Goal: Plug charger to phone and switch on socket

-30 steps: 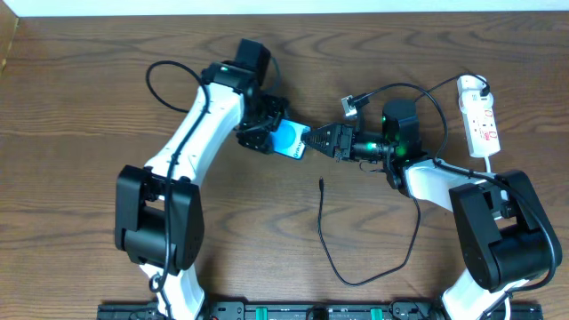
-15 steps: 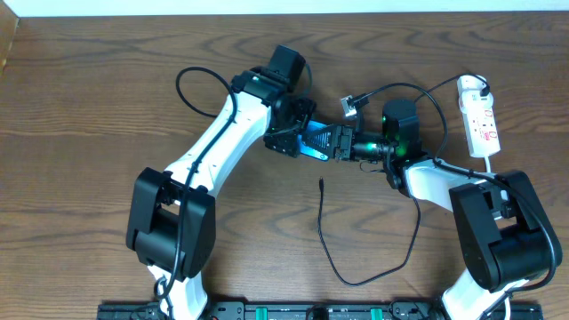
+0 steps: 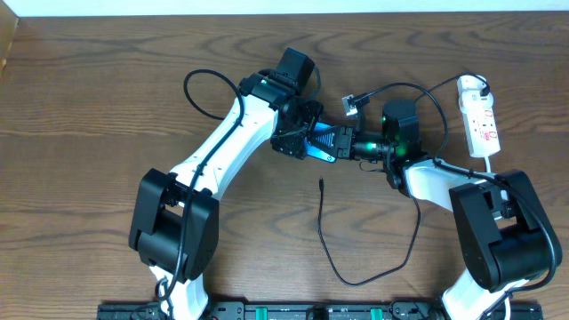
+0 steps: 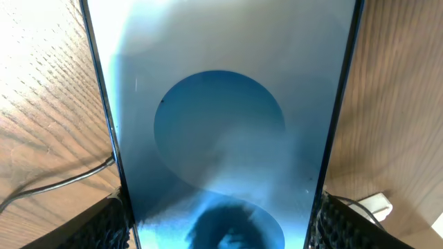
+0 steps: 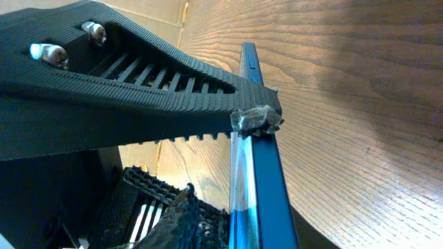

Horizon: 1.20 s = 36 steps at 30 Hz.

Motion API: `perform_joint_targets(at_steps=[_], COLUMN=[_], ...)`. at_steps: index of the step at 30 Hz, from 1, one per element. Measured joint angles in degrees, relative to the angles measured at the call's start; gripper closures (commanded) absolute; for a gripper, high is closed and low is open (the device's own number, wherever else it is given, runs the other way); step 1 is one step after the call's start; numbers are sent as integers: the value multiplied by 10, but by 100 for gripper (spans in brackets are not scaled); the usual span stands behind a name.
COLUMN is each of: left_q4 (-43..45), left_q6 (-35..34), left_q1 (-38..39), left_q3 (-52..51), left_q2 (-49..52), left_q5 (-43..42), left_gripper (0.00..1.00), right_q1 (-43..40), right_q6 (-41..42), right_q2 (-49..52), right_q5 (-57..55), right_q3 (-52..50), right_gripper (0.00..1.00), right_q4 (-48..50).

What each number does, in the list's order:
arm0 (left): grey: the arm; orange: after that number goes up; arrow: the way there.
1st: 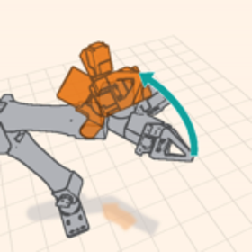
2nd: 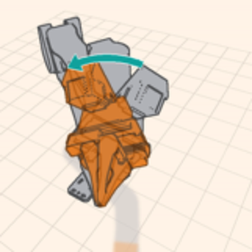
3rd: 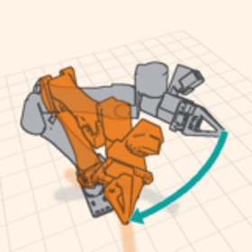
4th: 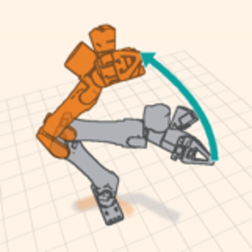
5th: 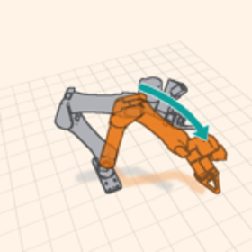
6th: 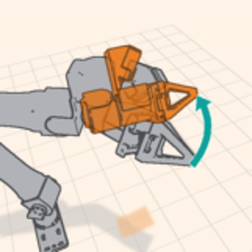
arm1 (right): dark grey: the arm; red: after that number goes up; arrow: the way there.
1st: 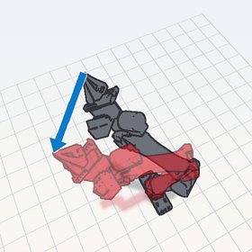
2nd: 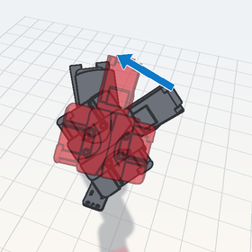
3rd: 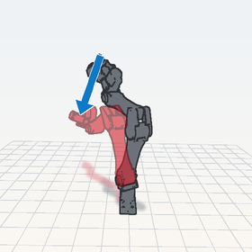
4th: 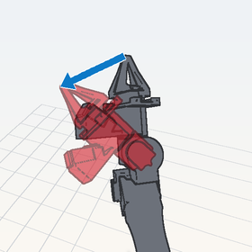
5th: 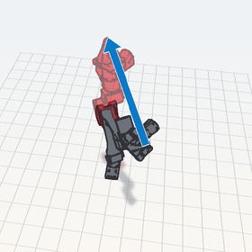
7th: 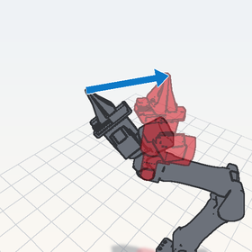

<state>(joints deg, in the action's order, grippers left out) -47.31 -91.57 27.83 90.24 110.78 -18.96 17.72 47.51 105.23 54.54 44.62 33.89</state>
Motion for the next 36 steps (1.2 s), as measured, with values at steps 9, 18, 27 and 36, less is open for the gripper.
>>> perform_joint_targets(at_steps=[9, 18, 27, 36], left_q4=[2, 0, 33, 59], left_q6=[-1, -1, 66, 91], left_q1=[0, 0, -26, -30], left_q3=[0, 0, 0, 0], left_q2=[0, 0, -38, -158], left_q5=[-1, 5, 47, 164], left_gripper=[93, 7, 6, 6], right_q1=[0, -1, -67, -107], right_q6=[11, 6, 80, 527], right_q2=[1, 3, 3, 3], right_q5=[-17, -23, -40, -83], right_q3=[0, 0, 0, -1], right_gripper=[98, 99, 99, 98], right_q4=[-8, -7, -6, 62])
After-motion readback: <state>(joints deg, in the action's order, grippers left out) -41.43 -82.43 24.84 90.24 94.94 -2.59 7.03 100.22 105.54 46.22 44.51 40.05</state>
